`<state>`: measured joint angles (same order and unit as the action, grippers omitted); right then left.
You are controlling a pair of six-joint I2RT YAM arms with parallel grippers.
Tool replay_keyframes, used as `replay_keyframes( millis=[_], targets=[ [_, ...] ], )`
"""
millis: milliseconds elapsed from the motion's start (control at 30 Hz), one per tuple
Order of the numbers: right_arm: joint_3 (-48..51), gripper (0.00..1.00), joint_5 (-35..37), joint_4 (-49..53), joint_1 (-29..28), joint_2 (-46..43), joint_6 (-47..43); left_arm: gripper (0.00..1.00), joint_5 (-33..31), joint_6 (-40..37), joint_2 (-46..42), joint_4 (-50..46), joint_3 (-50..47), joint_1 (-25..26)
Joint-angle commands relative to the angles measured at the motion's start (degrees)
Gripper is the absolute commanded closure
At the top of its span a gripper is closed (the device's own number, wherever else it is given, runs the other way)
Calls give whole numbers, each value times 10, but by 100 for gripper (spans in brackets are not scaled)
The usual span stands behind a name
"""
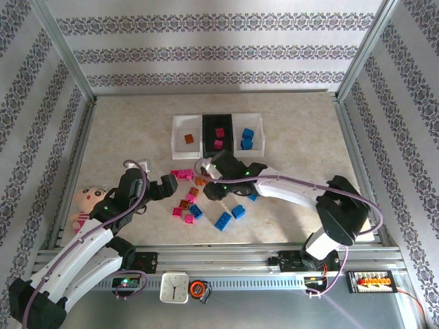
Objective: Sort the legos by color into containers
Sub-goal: Place the lego in the container, then pick up the lego from the center of the table.
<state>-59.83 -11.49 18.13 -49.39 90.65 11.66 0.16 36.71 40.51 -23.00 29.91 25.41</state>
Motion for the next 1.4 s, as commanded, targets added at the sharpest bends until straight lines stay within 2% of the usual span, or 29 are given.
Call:
replay_keyframes(
  millis=[0,267,567,667,800,867,967,1100,1233,1367],
  targets=[
    [-61,76,-15,-18,20,3,26,1,-5,1,-5,-7,-13,-2],
    [-274,75,58,5,54,183,106,0,15,19,-23,2,-32,-2],
    [-494,72,138,67,57,360,187,0,40,30,-14,14,-47,-3],
    [-544,66,156,88,57,392,205,0,47,29,-6,20,-50,-3],
    [-586,44,149,102,58,418,218,0,62,26,14,30,-49,-3],
    [-589,40,144,99,57,418,219,1,79,19,31,37,-45,-3],
    [-574,37,140,85,58,401,217,7,104,4,74,40,-32,-3],
    [-501,36,126,48,61,345,217,17,145,-8,127,61,-18,6],
    [-383,36,119,-2,67,270,222,25,137,-21,179,75,4,36],
    [-261,36,111,-40,82,191,230,27,98,-47,248,78,35,74]
  ],
)
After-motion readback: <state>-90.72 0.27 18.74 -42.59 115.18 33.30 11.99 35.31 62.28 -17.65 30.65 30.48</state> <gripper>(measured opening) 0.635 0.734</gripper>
